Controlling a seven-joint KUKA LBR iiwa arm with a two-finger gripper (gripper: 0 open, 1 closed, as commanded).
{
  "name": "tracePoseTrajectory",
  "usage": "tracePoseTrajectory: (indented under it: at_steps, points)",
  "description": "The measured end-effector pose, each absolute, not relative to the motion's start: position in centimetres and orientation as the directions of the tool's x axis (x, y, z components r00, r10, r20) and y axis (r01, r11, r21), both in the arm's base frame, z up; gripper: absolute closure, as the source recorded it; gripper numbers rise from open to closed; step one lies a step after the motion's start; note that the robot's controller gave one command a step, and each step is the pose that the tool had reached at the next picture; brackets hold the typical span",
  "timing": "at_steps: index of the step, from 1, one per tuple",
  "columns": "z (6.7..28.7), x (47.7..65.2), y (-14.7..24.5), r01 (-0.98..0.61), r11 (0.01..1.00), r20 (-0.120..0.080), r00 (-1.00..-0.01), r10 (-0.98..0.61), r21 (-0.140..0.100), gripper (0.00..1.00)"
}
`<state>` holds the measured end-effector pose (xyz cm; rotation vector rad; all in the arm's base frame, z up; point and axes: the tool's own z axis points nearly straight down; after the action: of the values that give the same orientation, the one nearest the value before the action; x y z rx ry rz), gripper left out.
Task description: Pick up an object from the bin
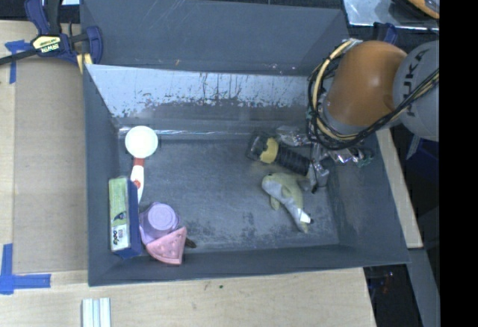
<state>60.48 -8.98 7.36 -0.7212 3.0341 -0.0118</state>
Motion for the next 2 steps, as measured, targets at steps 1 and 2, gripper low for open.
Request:
tracePoseTrajectory:
  at_steps: [1, 2]
  points:
    - [7.1, 62.3, -8.3, -0.75, 0.661, -0.02, -0.661, -0.75, -0.027, 0.0]
    - [13.9, 60.5, -9.0, -0.466, 0.884, -0.024, -0.884, -0.467, -0.016, 0.0]
